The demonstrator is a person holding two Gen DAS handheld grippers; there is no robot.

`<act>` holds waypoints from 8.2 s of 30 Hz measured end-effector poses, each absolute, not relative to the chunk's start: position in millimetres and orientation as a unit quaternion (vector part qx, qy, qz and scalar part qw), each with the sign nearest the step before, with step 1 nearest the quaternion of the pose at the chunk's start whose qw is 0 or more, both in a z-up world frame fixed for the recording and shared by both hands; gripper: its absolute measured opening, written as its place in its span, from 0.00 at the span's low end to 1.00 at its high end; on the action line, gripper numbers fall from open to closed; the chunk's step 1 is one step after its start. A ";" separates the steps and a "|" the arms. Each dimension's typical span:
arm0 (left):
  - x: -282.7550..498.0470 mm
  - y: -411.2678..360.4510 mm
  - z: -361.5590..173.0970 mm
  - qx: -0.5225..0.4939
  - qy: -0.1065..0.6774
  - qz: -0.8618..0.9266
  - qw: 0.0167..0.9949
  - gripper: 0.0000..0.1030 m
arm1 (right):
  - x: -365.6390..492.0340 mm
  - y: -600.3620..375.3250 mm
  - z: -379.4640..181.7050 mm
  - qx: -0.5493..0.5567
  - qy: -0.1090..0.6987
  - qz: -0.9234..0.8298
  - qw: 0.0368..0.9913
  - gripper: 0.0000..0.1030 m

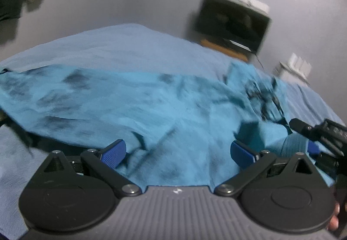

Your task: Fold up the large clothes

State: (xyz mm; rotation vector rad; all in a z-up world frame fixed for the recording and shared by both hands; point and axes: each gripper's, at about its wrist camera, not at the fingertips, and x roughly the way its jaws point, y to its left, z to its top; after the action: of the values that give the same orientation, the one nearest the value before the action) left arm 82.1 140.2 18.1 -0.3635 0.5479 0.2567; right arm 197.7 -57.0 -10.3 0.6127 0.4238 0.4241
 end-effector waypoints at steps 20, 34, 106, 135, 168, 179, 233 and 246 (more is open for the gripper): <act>85.0 161.0 20.5 -0.199 0.289 0.137 0.926 1.00 | 167.9 -93.4 -9.5 0.084 0.306 0.178 0.931 0.62; 128.6 116.6 -14.5 0.051 0.370 0.099 0.922 1.00 | 174.9 -187.0 -82.2 0.001 0.385 -0.001 0.923 0.64; 62.3 377.5 -44.8 -0.273 0.197 0.386 0.859 0.11 | 123.7 -141.4 -71.6 -0.019 0.217 0.082 0.972 0.47; 63.6 85.2 44.4 -0.068 0.094 -0.124 0.986 0.03 | 121.6 -135.7 -81.7 -0.036 0.221 0.094 0.970 0.54; 69.3 137.5 10.4 -0.103 0.279 0.087 0.951 0.85 | 104.2 -6.3 -17.7 -0.179 0.187 0.258 0.931 0.69; 78.0 154.8 -6.8 -0.125 0.293 0.083 0.944 0.85 | 136.1 4.4 -14.3 -0.105 0.201 0.211 0.951 0.03; 121.4 94.8 -51.6 0.037 0.345 0.020 0.937 0.85 | 151.2 -188.9 -52.5 -0.025 0.211 0.001 0.977 0.59; 138.6 121.0 -75.2 0.003 0.399 0.055 0.915 0.98 | 184.3 -230.8 -91.6 0.028 0.309 -0.101 0.945 0.72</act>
State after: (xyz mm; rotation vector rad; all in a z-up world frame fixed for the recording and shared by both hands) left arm 138.6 121.0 -75.2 0.0070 0.8212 0.1141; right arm 184.3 -230.8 -91.6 0.0574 0.6289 -0.2053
